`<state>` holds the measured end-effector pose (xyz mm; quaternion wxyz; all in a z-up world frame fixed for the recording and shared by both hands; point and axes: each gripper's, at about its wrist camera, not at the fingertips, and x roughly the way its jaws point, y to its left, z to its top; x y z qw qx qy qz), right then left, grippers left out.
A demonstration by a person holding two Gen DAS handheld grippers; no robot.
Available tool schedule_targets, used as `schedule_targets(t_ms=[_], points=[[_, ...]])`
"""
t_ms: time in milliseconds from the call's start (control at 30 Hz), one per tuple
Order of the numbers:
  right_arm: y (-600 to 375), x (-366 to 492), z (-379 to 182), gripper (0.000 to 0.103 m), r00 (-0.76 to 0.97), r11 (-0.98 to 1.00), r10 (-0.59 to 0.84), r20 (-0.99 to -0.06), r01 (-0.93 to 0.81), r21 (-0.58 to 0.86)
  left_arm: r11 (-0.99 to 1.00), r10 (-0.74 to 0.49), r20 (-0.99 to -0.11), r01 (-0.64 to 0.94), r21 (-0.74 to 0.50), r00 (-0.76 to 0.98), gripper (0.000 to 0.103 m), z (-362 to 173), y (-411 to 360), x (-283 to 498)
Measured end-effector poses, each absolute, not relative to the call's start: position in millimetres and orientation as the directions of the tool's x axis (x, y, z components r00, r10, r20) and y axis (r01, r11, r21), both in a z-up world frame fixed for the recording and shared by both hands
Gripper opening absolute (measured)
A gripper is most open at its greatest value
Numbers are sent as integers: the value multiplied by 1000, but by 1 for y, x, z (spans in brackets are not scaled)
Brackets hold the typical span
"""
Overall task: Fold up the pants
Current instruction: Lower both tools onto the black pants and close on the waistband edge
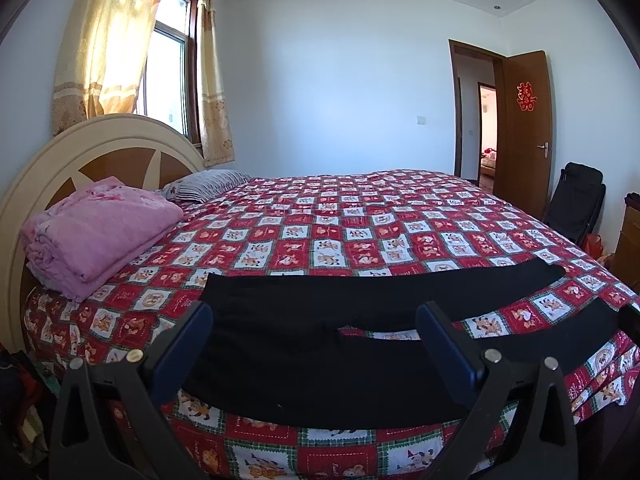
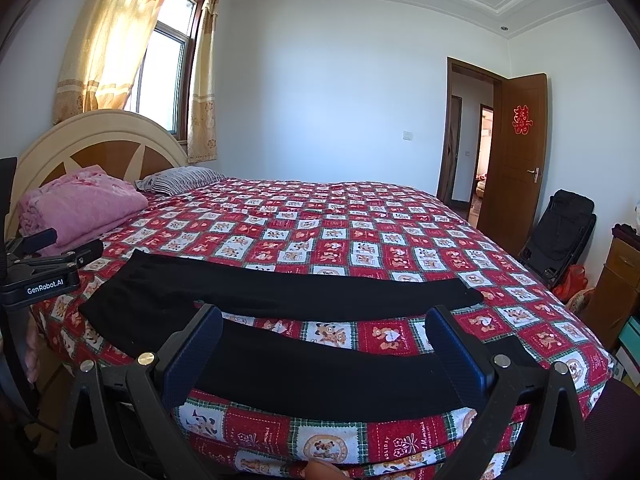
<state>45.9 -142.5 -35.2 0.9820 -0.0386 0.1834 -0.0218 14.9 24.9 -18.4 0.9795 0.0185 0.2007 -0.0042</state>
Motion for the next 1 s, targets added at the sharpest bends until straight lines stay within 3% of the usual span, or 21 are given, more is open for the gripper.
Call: schedule_targets(t_ms=[167, 467, 800, 867, 933, 1000], points=[[-141, 60, -52, 102, 918, 995, -57, -392, 20, -99, 999, -17, -438, 32, 27, 899, 103, -38, 37, 37], [-163, 105, -95, 102, 853, 993, -95, -513, 48, -105, 994, 97, -538, -54, 95, 837, 103, -71, 116, 138], [-216, 146, -102, 102, 818, 990, -144, -557, 122, -77, 978, 191, -641, -86, 192, 744, 103, -107, 183, 248], [-228, 157, -103, 102, 810, 988, -156, -566, 133, -83, 983, 168, -658, -73, 169, 734, 98, -114, 193, 266], [-239, 167, -104, 98, 802, 987, -162, -574, 136, -89, 988, 148, -684, -72, 139, 714, 91, -122, 201, 284], [-253, 183, -105, 83, 782, 986, -165, -601, 143, -85, 994, 104, -710, -59, 87, 696, 84, -129, 207, 299]])
